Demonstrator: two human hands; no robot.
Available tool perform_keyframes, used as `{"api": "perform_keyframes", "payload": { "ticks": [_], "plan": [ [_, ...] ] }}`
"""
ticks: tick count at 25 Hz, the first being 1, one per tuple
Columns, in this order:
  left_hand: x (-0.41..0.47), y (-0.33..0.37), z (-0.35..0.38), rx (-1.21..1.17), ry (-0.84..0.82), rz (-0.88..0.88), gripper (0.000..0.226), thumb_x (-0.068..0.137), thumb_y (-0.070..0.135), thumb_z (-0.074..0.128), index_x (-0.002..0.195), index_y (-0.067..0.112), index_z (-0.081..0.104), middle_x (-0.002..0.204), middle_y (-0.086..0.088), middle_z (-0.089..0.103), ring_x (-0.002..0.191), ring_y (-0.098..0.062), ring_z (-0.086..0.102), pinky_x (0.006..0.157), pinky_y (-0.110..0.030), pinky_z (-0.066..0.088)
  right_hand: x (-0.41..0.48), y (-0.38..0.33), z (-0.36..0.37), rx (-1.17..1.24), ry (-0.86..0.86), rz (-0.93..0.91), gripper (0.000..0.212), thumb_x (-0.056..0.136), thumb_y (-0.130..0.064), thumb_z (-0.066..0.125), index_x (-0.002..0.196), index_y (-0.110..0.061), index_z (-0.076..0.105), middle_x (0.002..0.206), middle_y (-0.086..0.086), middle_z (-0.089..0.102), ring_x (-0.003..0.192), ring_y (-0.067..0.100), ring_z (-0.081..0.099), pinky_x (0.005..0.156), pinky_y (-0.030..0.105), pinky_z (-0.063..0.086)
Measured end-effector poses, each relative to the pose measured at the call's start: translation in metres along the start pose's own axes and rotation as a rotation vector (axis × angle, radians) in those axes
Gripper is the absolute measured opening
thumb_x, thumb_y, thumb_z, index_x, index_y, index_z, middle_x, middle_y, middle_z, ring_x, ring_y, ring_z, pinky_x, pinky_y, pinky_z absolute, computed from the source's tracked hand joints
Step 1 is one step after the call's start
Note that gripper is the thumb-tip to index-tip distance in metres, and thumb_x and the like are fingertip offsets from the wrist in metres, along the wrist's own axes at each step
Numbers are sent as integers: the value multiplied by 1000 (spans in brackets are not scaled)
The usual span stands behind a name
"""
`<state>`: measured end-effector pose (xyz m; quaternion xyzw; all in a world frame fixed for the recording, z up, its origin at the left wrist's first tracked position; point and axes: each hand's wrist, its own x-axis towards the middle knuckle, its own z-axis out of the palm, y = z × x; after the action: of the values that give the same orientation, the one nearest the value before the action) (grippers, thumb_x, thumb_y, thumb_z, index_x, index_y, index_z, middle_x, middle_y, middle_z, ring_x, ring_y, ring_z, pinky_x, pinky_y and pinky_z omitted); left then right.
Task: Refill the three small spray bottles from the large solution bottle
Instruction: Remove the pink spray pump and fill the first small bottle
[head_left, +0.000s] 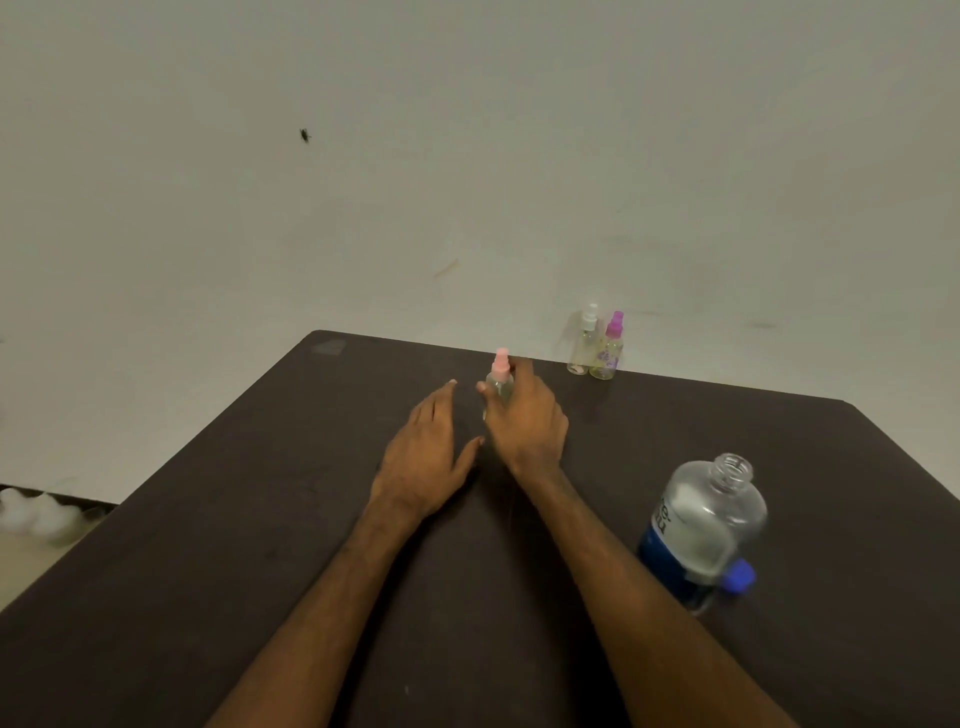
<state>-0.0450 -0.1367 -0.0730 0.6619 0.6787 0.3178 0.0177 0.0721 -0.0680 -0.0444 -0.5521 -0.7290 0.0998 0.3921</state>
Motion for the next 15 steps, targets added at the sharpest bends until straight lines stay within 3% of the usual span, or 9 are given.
{"api": "perform_keyframes", "payload": {
  "ticks": [3,6,10,13,15],
  "plan": [
    [-25,13,-12,-114,-18,33,76,94,36,63,155,14,24,156,1,38,139,-14,42,111,-32,38,-48,-3,-29,20,-65,-102,40,93,-51,55,123,-25,50,112,-5,64,99,14,63,77,31,47],
    [-60,33,-19,-397,25,57,59,93,19,63,146,28,39,131,20,58,111,0,61,95,-33,53,-87,-3,-56,89,-132,-199,38,92,-52,57,123,-30,51,112,-12,62,95,5,60,77,26,50],
    [-99,46,-22,-510,28,28,46,90,20,65,133,30,51,109,14,70,92,-7,69,80,-39,58,-136,4,-79,356,-150,-201,32,87,-49,65,115,-35,56,95,-17,59,83,2,59,69,17,49],
    [-121,53,-27,-222,93,121,42,85,50,58,119,26,60,108,13,68,94,-7,63,79,-32,53,-154,19,-94,549,-127,-209,19,88,-42,67,103,-30,63,85,-10,63,76,14,61,65,27,51],
    [-128,56,-26,37,139,230,47,84,54,55,119,22,61,108,8,65,94,-13,59,78,-27,44,-156,26,-102,681,-103,-147,14,91,-35,67,96,-22,69,83,-7,69,76,14,65,65,27,53]
  ]
}}
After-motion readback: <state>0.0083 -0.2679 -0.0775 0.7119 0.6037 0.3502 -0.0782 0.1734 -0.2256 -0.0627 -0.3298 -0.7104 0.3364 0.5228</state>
